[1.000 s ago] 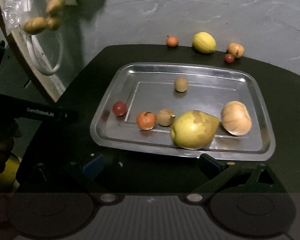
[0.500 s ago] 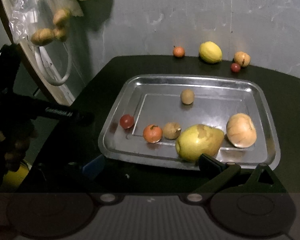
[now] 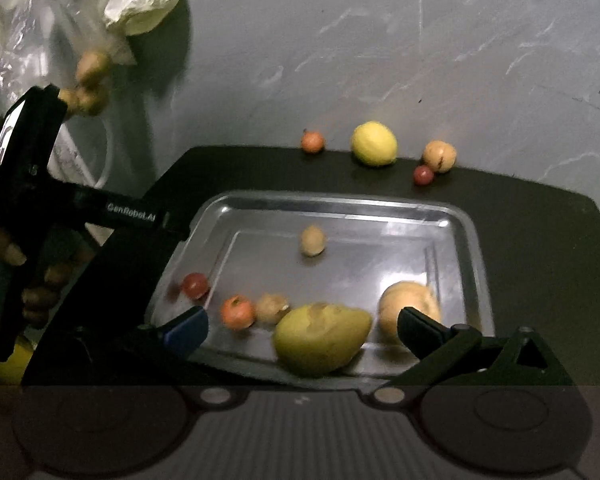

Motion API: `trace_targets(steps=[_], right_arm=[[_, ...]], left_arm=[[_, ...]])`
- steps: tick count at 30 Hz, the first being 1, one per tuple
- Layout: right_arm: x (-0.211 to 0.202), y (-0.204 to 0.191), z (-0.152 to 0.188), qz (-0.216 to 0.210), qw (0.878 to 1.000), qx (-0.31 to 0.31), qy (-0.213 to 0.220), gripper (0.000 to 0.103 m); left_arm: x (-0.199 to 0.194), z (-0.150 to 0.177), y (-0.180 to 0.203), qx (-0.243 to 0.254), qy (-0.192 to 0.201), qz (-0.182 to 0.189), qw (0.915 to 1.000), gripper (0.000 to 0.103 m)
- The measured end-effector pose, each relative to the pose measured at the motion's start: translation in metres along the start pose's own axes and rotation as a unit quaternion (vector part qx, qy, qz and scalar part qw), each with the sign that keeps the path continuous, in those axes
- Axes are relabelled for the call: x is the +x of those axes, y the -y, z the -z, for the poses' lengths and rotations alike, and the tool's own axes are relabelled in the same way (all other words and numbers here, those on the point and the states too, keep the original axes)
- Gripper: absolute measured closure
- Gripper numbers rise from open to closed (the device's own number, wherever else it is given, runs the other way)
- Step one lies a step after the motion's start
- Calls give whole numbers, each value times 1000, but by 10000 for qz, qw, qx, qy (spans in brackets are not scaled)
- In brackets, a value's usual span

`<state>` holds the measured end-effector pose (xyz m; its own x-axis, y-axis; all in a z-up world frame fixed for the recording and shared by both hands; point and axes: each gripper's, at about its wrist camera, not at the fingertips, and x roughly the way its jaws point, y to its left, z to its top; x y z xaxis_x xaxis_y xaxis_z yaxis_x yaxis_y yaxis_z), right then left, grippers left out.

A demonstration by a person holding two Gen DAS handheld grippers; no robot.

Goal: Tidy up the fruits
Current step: 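Lift both grippers away from the tray, then move both grippers toward the lemon, tangerine and red tomato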

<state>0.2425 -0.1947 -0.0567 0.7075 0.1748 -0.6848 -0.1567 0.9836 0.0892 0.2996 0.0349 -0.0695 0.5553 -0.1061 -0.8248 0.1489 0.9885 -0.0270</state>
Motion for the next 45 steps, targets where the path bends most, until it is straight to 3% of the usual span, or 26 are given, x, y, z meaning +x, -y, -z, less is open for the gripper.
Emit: trace_targets(steps=[10,28,39,45], right_arm=[[28,28,-21,173,9998,-80,112,0],[105,82,-72,580,9979,-57,281,0],[146,103,-89,614,9979,61,212,1],[159,107,-93,525,9984,179,123,8]], left_arm=[[24,-24,20,95,63,-142,9998,1],[85,-100,77,682,484,-41,9965,1],[120,-120,98,849,563,-98,9948,1],[130,-124,102,973,605,-117,9933,1]])
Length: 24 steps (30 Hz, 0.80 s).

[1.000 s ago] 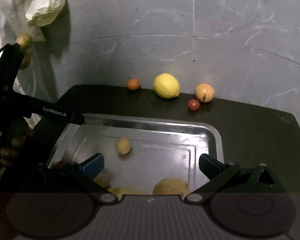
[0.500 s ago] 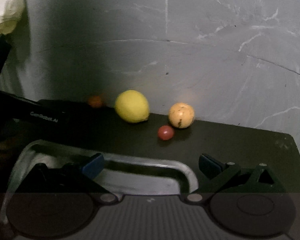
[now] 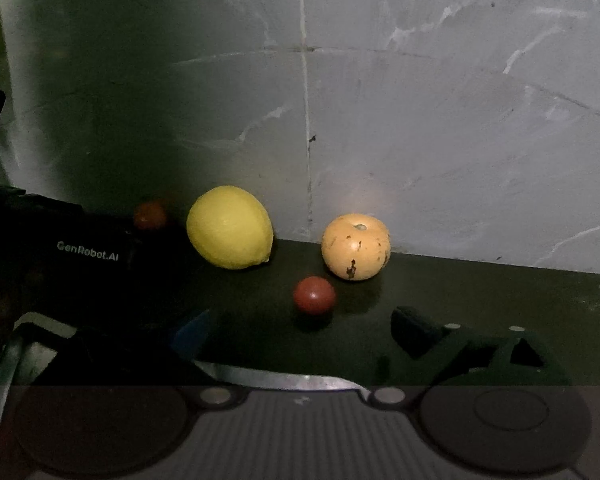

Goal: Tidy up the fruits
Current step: 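Move both grippers toward the lemon, tangerine and red tomato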

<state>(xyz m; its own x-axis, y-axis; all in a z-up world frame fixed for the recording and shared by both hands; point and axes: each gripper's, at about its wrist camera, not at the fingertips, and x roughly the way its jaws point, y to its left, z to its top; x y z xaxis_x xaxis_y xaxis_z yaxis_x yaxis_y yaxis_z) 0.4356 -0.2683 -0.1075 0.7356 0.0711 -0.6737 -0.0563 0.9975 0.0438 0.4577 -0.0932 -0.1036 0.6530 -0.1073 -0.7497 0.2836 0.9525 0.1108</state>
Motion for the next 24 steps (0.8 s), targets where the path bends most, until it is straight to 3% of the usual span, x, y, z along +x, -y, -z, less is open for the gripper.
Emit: trace_targets(steps=[15,24], right_arm=[[9,1,-1,-53,9998,142,-97,24],[7,3,-3,-1,9999,152,-30,37]], left_arm=[[2,-4,9,152,133,290,9994,1],[4,-5,6,179,207,442,9986,15]])
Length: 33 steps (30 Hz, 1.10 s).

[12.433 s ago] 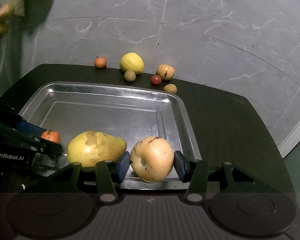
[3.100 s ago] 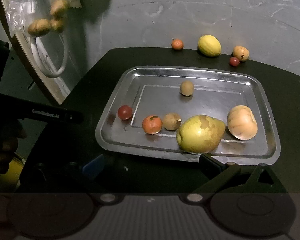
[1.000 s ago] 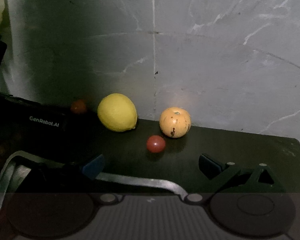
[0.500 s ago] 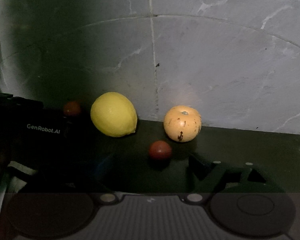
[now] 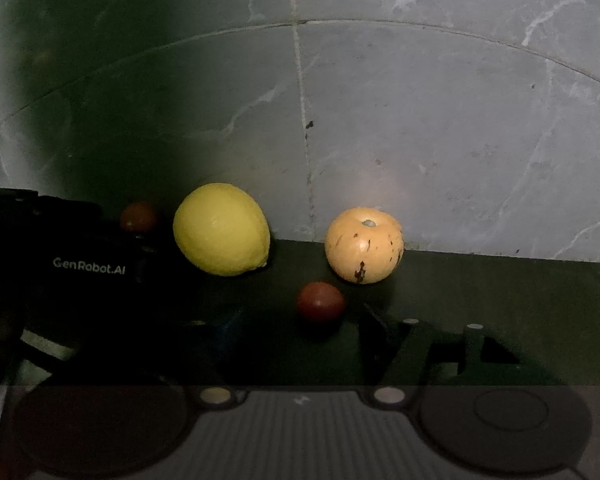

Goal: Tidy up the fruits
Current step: 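Move both grippers toward the lemon, tangerine and red tomato, then grasp the small red tomato with the right gripper while the left gripper grasps the tangerine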

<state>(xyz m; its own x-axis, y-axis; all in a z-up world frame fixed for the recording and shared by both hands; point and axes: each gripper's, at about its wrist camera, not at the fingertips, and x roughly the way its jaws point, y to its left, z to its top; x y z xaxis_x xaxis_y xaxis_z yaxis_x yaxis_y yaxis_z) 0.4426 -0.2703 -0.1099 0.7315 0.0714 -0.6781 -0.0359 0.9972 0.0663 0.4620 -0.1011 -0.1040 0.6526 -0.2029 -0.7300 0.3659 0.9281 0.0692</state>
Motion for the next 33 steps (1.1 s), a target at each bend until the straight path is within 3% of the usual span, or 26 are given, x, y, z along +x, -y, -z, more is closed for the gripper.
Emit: trace_targets(steps=[7,18,33], right_arm=[[-3,-4,3,9,10000,-12,39,52],[-5,-8,6,58,9999,-55,63,75],[-10,-9,6,-107,9998,-130,53,77]], left_arm=[[0,3,-8,-81,-5,-2,10000,27],[1,2,-10,-330,-40,-15,9994,65],[-16,18,-5,-362,-155,178,9991,68]])
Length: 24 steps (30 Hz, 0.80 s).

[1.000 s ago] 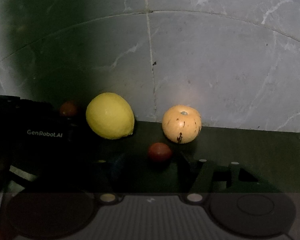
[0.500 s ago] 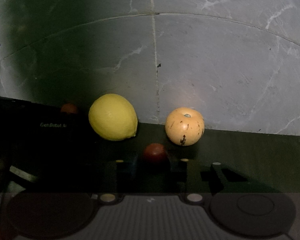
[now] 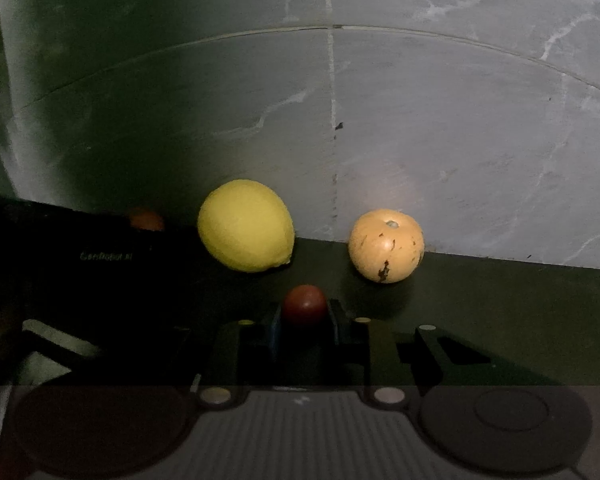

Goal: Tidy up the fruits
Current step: 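Grasp the small red tomato with the right gripper while the left gripper grasps the tangerine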

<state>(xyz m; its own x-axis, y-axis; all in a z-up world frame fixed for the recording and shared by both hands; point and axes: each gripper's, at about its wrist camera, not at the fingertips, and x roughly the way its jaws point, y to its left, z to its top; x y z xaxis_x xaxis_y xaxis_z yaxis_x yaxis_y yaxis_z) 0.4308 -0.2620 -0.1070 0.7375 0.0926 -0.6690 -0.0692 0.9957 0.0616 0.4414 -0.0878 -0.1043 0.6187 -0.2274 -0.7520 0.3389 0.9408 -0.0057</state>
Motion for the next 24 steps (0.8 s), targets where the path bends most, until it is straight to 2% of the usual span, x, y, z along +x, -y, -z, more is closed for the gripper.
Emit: trace_targets(steps=[8,24], right_arm=[[-9,1,4,-160,9999,-11,48,77],[-33,-2,3,-90,9995,-6,306,77]], left_arm=[[-10,13,7,2,-67,166,9998,69],[-45,25,8,39,50,257,9996,69]])
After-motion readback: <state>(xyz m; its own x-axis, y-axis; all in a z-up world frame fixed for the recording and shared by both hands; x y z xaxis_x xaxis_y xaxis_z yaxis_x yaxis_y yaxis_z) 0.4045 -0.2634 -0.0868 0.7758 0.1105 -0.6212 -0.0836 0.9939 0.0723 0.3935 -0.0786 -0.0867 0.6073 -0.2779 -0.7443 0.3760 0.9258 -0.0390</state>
